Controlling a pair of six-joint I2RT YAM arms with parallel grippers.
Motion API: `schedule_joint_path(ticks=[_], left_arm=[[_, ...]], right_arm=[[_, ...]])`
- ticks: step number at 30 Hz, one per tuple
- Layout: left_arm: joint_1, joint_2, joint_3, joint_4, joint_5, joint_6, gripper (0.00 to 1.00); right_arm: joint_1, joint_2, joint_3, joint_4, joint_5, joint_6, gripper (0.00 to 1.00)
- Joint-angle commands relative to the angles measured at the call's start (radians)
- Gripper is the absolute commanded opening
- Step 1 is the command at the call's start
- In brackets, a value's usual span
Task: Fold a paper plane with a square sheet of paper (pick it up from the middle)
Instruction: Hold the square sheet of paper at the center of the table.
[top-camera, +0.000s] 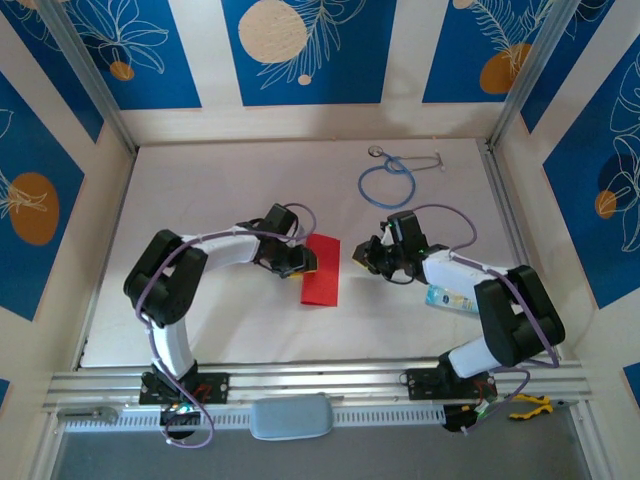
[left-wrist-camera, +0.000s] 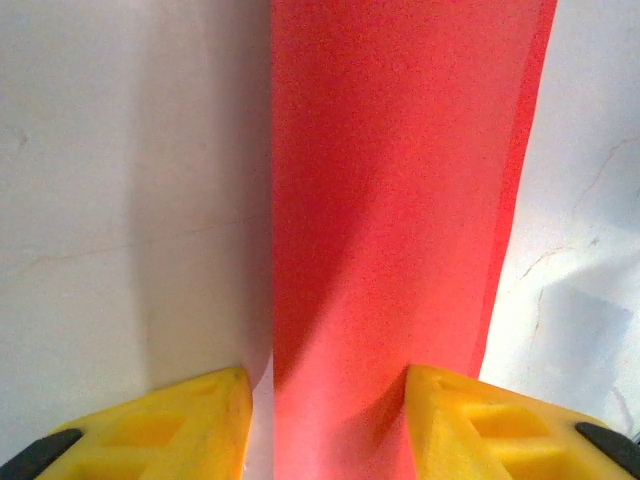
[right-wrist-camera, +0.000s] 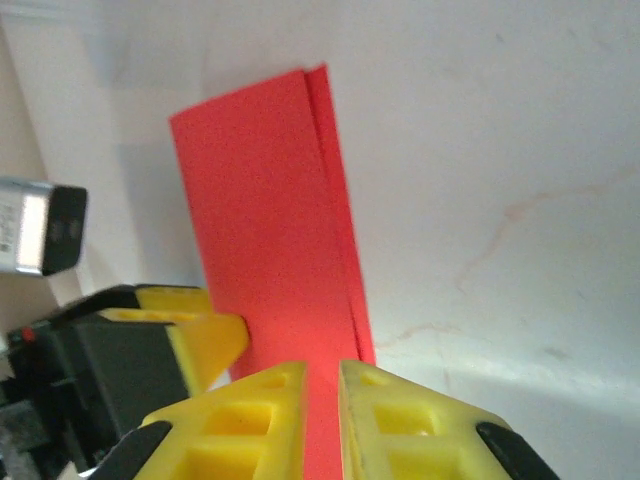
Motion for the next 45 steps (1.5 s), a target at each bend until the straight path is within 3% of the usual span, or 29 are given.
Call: schedule_joint_path(ticks=[1, 11, 45], left_arm=[[-0.004, 0.037, 0.054, -0.093, -0.057, 0.046, 0.46], [-0.040, 0.093, 0.132, -0.181, -0.092, 0.094, 0.49], [-0.074, 0.150, 0.167, -0.210, -0.117, 0.104, 0.52]], right_arm=[[0.000, -0.040, -0.020, -0.040, 0.022, -0.004, 0.16], [-0.001, -0.058, -0.024, -0.062, 0.039, -0.008, 0.17], [0.023, 0.001, -0.002, -0.043, 0.012, -0.014, 0.17]])
